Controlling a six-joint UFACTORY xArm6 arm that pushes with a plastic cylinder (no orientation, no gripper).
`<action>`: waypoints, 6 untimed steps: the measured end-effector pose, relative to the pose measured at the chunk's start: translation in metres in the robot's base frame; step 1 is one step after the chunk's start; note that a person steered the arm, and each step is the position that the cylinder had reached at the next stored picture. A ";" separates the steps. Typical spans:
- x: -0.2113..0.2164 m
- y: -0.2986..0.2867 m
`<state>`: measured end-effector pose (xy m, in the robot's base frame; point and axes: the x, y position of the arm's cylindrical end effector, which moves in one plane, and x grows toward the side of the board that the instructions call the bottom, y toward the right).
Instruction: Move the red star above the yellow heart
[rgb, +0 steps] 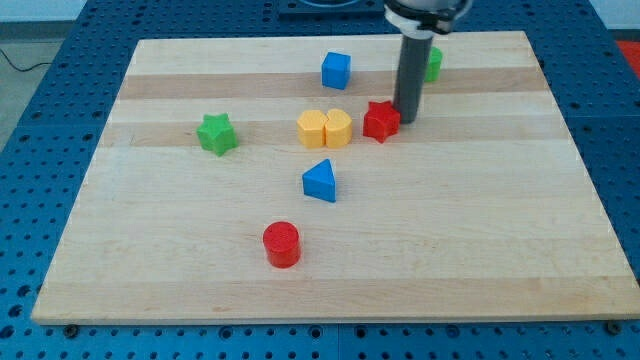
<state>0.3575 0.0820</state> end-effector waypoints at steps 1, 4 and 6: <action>-0.004 -0.001; 0.048 0.024; 0.009 -0.041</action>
